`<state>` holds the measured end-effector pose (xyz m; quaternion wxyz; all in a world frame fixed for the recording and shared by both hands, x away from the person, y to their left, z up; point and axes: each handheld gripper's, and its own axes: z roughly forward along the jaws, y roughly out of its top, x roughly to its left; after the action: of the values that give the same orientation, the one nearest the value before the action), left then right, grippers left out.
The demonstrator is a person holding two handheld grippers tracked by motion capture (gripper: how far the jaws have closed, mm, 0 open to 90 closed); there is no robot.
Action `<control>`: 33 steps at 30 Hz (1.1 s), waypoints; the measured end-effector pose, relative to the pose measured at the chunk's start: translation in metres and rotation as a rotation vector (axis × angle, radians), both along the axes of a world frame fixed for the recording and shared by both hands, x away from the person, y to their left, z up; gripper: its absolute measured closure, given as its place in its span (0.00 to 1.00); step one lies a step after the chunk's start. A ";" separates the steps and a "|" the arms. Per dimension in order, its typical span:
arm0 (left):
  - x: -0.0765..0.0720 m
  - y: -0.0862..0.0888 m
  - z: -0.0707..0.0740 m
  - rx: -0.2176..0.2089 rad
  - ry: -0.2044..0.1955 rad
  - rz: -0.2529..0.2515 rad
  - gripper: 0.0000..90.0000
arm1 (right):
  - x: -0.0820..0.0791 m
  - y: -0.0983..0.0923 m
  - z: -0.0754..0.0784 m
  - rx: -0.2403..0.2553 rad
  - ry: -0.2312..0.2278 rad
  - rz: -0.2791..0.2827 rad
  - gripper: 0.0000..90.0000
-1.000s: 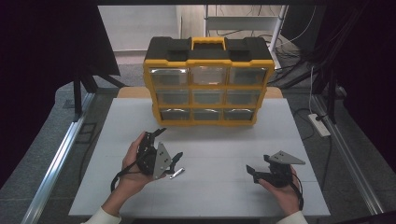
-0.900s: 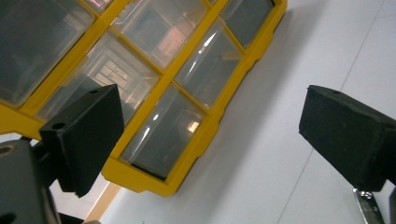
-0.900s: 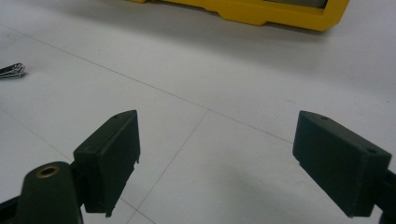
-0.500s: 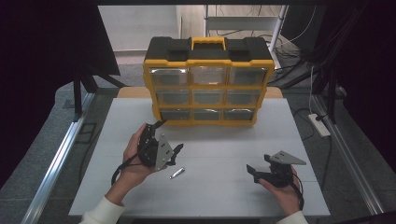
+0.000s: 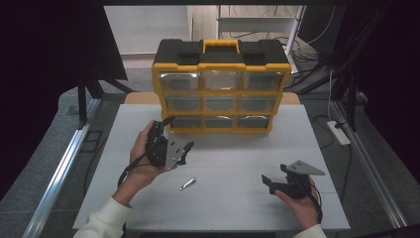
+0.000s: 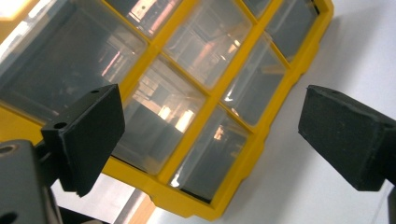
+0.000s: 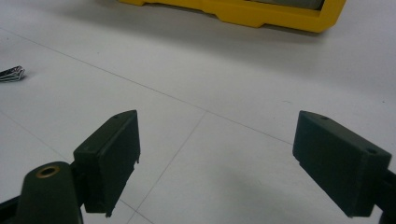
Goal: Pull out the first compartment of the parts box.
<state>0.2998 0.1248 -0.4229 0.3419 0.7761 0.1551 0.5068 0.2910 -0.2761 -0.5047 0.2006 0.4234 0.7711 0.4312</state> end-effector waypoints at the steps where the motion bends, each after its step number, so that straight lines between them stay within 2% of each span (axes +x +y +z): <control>1: 0.001 0.000 0.001 0.006 -0.006 -0.002 0.08 | 0.000 0.000 0.000 0.000 0.000 -0.001 0.17; 4: 0.004 -0.002 0.003 0.008 -0.013 0.003 0.08 | 0.000 0.000 0.000 0.000 0.001 -0.001 0.17; 9: 0.009 -0.004 0.009 0.033 -0.031 -0.001 0.08 | 0.000 -0.001 0.000 -0.002 0.000 -0.004 0.17; 11: 0.011 -0.006 0.009 0.024 -0.029 0.002 0.08 | 0.000 0.000 0.000 -0.002 0.001 -0.004 0.17; 12: 0.012 -0.006 0.011 0.038 -0.037 0.002 0.08 | 0.000 0.000 0.000 -0.002 -0.001 -0.003 0.17; 33: 0.033 0.000 0.020 0.043 -0.089 0.052 0.08 | 0.001 -0.001 -0.001 -0.002 0.007 -0.006 0.17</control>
<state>0.3328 0.1245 -0.4026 0.3185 0.7556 0.1490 0.5526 0.2916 -0.2769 -0.5058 0.1998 0.4271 0.7710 0.4282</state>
